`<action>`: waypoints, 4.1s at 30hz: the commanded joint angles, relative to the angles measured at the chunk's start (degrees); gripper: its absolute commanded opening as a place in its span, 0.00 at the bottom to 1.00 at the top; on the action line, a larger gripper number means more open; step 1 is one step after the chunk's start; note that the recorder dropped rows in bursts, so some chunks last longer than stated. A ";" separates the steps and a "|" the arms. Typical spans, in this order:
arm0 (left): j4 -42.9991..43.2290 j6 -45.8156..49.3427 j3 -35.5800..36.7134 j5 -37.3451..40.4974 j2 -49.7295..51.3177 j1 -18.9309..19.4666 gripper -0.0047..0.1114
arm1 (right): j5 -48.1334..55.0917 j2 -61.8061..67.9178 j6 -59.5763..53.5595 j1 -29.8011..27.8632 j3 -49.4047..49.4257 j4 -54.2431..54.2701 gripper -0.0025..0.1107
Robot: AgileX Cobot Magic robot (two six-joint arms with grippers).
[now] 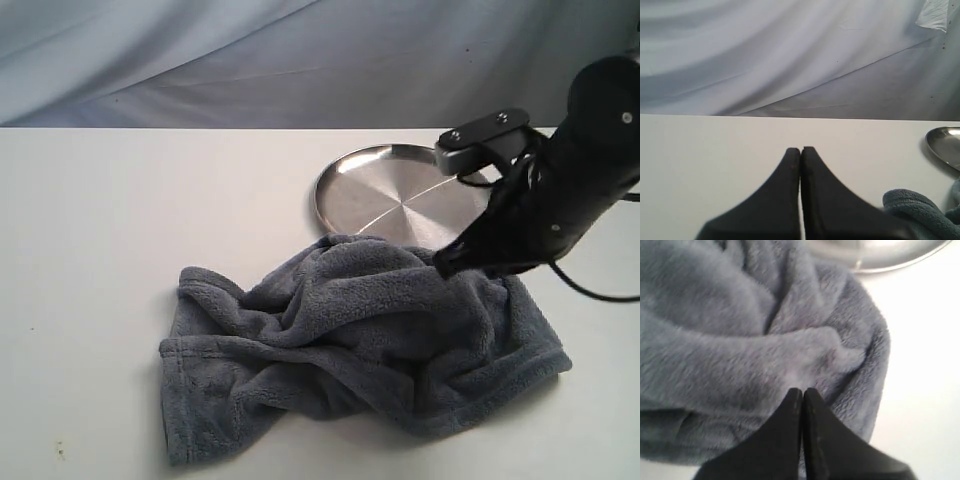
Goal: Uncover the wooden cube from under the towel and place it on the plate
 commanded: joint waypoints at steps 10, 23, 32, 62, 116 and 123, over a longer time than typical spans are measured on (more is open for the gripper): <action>0.04 -0.16 0.25 -0.23 -0.09 -0.05 0.05 | 10.41 23.06 0.85 3.09 -34.33 7.54 0.02; 0.04 0.08 0.25 -0.23 -0.09 -0.05 0.05 | 12.18 25.32 -0.67 23.09 -37.03 7.54 0.02; 0.04 -0.16 0.25 -0.23 -0.09 -0.05 0.05 | 5.02 16.01 -1.36 29.33 -16.84 7.54 0.02; 0.04 -0.17 0.25 -0.23 -0.09 -0.05 0.05 | -7.66 -9.72 2.13 21.19 19.34 3.59 0.02; 0.04 -0.05 0.25 -0.23 -0.09 -0.05 0.05 | 12.40 29.15 1.92 16.48 -43.05 5.31 0.02; 0.04 -0.05 0.25 -0.23 -0.09 -0.05 0.05 | 15.06 29.15 0.92 25.39 -42.58 5.43 0.02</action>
